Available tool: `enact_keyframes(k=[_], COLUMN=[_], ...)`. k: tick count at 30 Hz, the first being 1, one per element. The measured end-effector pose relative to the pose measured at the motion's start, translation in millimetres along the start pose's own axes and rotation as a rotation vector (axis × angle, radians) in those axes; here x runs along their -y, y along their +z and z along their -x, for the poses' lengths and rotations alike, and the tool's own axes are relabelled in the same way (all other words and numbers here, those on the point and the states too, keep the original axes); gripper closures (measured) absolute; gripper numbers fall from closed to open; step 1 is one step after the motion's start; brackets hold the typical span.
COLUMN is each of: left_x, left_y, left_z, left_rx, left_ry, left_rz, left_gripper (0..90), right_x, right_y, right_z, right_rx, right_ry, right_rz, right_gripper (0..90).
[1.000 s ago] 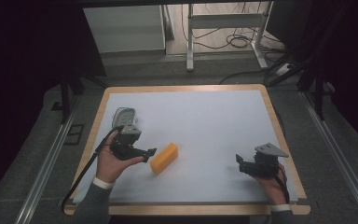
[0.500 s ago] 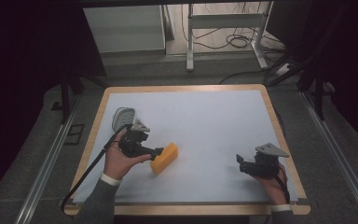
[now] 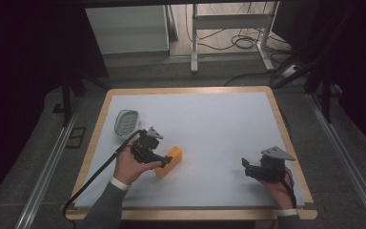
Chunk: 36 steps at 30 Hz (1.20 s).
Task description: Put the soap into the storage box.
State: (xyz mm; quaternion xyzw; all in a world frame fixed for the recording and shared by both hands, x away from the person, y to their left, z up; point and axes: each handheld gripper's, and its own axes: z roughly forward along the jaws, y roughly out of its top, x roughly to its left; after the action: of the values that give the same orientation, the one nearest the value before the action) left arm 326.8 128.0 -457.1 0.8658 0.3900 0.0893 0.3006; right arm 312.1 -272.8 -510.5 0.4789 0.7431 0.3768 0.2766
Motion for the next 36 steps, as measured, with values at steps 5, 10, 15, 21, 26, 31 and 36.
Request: enact_keyframes(k=[5, 10, 15, 21, 26, 31, 36], left_x=[0.8, 0.2, 0.3, -0.4, -1.8, -1.3, -1.0], left_y=[7.0, 13.9, 23.0, 32.1, 37.0, 39.9, 42.1], left_z=[0.2, 0.7, 4.1, 4.3, 5.6, 6.1, 7.0], left_rx=[-0.005, 0.0, 0.008, 0.002, 0.0, 0.035, 0.043], left_ry=[-0.003, -0.005, 0.005, 0.007, 0.007, 0.013, 0.019], left_rz=[-0.02, -0.037, -0.069, -0.095, -0.106, -0.13, -0.142], left_gripper=[22.7, 22.9, 26.1, 30.0, 33.4, 48.8, 56.5], right_x=[0.4, 0.6, 1.0, 1.6, 1.9, 2.0, 2.1], right_y=[0.8, 1.3, 2.0, 2.5, 2.9, 3.2, 3.2], right_z=[0.1, -0.7, -0.2, -0.1, 0.6, 0.3, 0.2], right_rx=[0.002, 0.0, 0.002, 0.005, 0.009, 0.011, 0.011], right_ry=[-0.002, -0.001, 0.0, -0.004, -0.003, -0.005, -0.006], right_rz=[-0.004, -0.007, -0.01, -0.012, -0.016, -0.016, -0.016], right_gripper=[9.6, 9.6, 9.6, 9.6, 9.6, 9.6, 9.6])
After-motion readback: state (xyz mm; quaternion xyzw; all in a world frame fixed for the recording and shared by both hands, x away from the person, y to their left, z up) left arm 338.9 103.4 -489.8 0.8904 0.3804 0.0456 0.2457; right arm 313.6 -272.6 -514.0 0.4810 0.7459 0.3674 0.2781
